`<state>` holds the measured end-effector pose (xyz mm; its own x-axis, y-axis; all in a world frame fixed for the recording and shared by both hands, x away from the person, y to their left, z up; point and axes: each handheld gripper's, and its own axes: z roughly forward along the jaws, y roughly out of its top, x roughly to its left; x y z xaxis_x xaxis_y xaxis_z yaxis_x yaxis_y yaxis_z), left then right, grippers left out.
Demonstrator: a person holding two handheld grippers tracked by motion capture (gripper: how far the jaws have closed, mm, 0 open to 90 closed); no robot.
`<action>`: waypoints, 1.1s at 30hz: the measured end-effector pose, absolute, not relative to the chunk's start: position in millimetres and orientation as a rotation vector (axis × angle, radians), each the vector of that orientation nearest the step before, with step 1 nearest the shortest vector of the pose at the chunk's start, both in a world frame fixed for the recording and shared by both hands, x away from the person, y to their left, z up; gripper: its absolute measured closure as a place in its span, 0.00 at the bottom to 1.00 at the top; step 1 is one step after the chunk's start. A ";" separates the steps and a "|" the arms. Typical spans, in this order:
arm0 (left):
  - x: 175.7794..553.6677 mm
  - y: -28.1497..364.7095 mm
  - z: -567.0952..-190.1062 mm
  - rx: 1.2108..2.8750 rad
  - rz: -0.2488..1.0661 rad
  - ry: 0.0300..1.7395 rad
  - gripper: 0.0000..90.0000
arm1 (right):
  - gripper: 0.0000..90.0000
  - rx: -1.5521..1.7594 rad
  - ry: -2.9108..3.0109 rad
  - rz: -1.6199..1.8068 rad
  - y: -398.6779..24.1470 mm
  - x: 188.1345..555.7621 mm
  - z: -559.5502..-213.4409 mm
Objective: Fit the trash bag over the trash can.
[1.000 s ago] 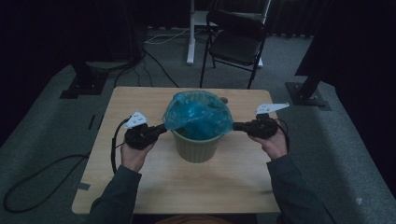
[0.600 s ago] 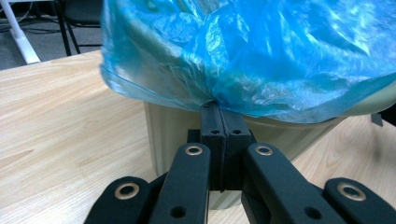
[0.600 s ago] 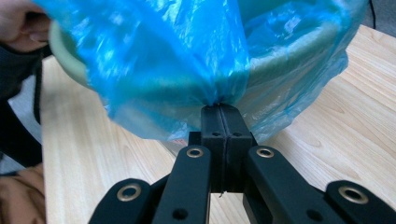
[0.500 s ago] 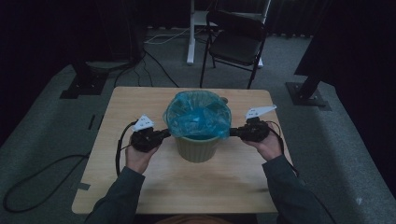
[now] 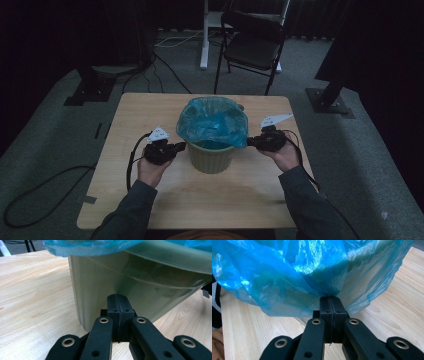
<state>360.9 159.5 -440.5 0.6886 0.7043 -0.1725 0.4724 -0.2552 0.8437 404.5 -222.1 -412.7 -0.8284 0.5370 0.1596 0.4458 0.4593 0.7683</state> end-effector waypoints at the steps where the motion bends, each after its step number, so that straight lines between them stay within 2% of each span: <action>1: 360.0 160.4 -439.5 1.906 0.298 0.914 1.00 | 1.00 0.874 2.592 1.316 -222.1 404.3 -412.5; 4: 357.1 164.4 -435.3 1.886 0.307 0.913 1.00 | 0.92 0.875 2.572 1.325 -223.6 402.2 -410.1; 6: 355.7 166.2 -433.7 1.879 0.310 0.913 0.97 | 0.90 0.878 2.561 1.330 -225.2 401.6 -408.7; 8: 350.5 172.7 -428.7 1.860 0.328 0.913 0.94 | 0.83 0.880 2.542 1.359 -231.8 399.2 -403.8; 13: 342.2 182.3 -421.2 1.835 0.348 0.916 0.88 | 0.75 0.885 2.504 1.391 -244.6 394.6 -395.0; 21: 331.5 191.4 -406.1 1.784 0.388 0.902 0.81 | 0.71 0.899 2.428 1.462 -257.1 389.4 -377.6; 28: 325.9 197.2 -392.1 1.733 0.411 0.882 0.79 | 0.69 0.885 2.406 1.490 -251.3 390.0 -366.9; 33: 325.9 197.5 -380.1 1.695 0.410 0.841 0.73 | 0.67 0.882 2.398 1.510 -245.2 392.7 -361.6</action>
<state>325.9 197.5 -380.1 0.6830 0.7139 -0.1544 0.3184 -0.1007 0.9426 392.7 -245.2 -361.6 -0.8095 0.5647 0.1604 0.3887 0.3109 0.8673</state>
